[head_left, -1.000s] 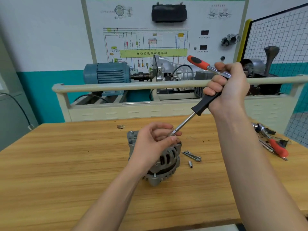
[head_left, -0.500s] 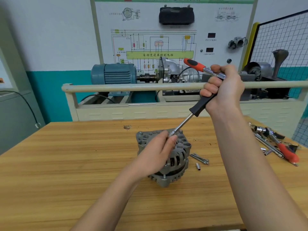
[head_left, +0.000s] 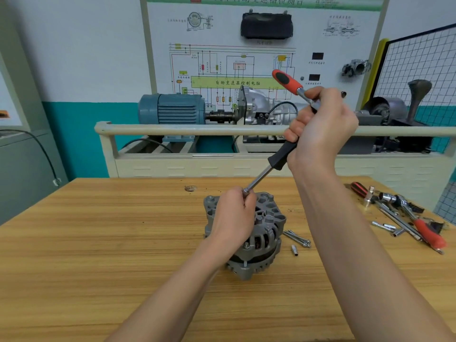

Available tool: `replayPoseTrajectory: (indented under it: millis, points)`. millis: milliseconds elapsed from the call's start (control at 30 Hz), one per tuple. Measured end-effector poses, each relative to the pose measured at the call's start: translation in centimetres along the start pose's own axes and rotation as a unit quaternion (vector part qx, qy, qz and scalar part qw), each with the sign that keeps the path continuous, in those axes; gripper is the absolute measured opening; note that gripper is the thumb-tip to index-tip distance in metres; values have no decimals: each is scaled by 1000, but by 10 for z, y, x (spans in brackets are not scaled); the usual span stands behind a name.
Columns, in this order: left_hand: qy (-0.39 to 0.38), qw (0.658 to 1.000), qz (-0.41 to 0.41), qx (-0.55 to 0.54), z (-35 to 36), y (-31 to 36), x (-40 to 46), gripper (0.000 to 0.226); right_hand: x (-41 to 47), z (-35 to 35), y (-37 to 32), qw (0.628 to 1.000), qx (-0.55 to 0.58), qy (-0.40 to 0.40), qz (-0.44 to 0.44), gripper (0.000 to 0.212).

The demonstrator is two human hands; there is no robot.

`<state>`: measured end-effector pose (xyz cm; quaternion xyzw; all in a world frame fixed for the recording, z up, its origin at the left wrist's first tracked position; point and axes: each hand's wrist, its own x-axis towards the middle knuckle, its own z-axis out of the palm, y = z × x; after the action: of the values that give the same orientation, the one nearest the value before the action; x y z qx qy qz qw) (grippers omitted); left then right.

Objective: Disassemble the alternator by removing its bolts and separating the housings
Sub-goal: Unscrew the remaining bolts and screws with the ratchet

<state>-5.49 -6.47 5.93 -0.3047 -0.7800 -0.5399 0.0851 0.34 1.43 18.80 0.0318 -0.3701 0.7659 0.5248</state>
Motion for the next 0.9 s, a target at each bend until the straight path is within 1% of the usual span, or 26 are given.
replayPoseTrajectory:
  millis: [100,167,200,267,333,367,400,467,500,533,600,667,733,900]
  points:
    - [-7,999,1,33,0,-1,1,39,-4,1,2,1000,-8,-15,1,32]
    - [-17,1000,12,19,-2,1,-1,40,-4,2,0,999,-11,-30,12,31]
    - [-35,999,21,13,-4,4,-1,41,-1,3,-3,999,-15,-37,22,29]
    - [-110,993,33,-8,-13,10,-2,40,6,5,-10,997,-37,-43,46,26]
    - [-217,975,36,-31,-31,14,1,34,12,7,-16,995,-55,-53,62,24]
    - [-267,963,28,-23,-43,16,3,29,12,5,-17,994,-62,-55,67,24]
    - [-303,953,14,-6,-55,16,4,27,11,3,-16,993,-73,-55,73,24]
    - [-334,942,-19,17,-75,15,7,37,7,0,-13,990,-94,-56,90,24]
    - [-332,943,-30,6,-82,13,8,39,5,-2,-10,988,-101,-56,99,23]
    - [-317,947,-34,-20,-85,11,8,36,2,-4,-7,987,-107,-57,107,24]
    - [-274,959,-37,-64,-88,9,6,21,-3,-6,0,984,-120,-59,115,25]
    - [-253,965,-40,-63,-87,6,2,13,-8,-7,8,982,-132,-62,117,27]
    - [-249,966,-41,-56,-83,4,-2,9,-14,-9,16,980,-149,-65,116,28]
    - [-237,968,-38,-66,-77,5,-8,6,-22,-11,27,977,-169,-72,111,28]
